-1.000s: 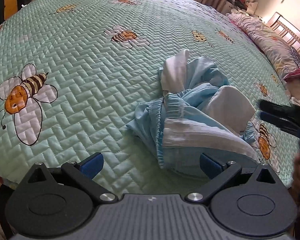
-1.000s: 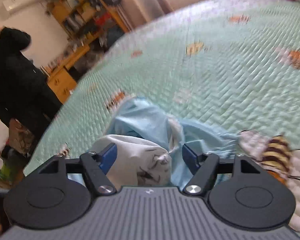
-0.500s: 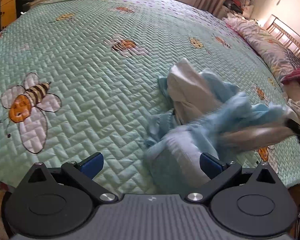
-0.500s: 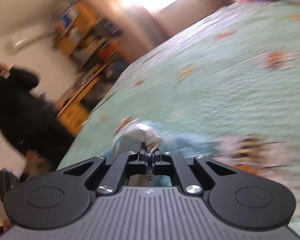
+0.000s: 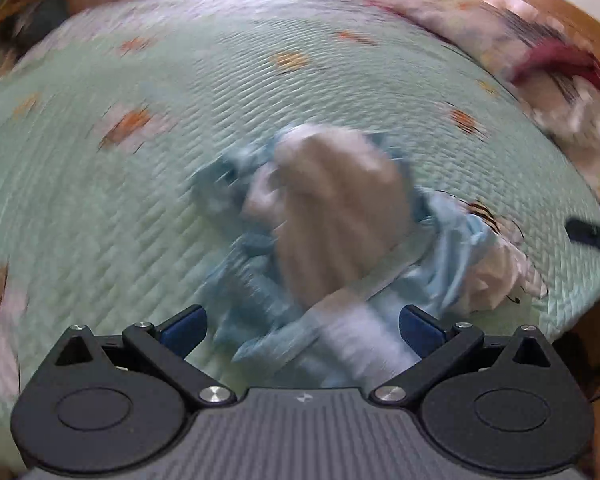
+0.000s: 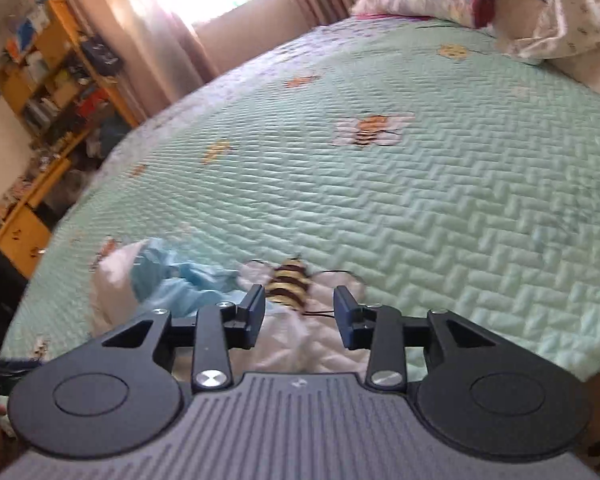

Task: Fold clothes

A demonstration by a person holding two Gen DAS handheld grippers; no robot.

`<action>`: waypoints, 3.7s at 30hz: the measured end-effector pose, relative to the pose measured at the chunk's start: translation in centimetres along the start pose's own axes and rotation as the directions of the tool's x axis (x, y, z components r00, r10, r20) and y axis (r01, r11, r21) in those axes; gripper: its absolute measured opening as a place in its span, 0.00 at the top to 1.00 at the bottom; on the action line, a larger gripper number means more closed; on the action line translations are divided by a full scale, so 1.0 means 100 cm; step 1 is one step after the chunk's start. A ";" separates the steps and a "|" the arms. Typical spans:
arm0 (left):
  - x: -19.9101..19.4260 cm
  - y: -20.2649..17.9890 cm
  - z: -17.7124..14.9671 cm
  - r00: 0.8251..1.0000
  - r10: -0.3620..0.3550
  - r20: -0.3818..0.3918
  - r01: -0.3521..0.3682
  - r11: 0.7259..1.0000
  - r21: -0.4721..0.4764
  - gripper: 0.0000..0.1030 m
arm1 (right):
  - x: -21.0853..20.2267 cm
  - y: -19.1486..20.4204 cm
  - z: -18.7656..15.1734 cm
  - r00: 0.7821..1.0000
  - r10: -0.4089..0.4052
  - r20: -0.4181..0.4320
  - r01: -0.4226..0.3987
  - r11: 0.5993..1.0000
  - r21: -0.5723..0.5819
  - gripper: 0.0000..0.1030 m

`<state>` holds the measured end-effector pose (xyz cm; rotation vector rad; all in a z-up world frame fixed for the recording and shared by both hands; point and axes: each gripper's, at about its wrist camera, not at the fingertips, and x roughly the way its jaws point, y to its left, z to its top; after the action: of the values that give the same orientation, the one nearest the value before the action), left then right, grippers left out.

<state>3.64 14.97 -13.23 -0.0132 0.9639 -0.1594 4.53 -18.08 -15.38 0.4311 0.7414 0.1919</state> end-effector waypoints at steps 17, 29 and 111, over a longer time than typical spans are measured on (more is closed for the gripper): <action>0.065 -0.042 -0.005 0.973 -0.204 -0.107 0.228 0.923 0.309 0.67 | 0.006 -0.026 -0.028 0.997 0.067 -0.036 -0.061 0.986 0.156 0.57; -0.083 -0.036 0.098 0.893 -0.243 0.378 0.218 0.970 0.109 0.95 | -0.007 -0.050 -0.030 0.996 0.071 0.054 -0.083 0.964 0.251 0.57; -0.115 0.126 -0.055 0.938 0.137 0.320 0.011 0.907 -0.420 0.53 | 0.021 0.196 -0.073 0.801 0.518 -0.300 -0.593 0.619 -0.516 0.90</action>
<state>-5.66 29.39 -8.00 -0.3933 0.6310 0.1128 0.67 2.43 -12.67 0.0289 0.6029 1.0338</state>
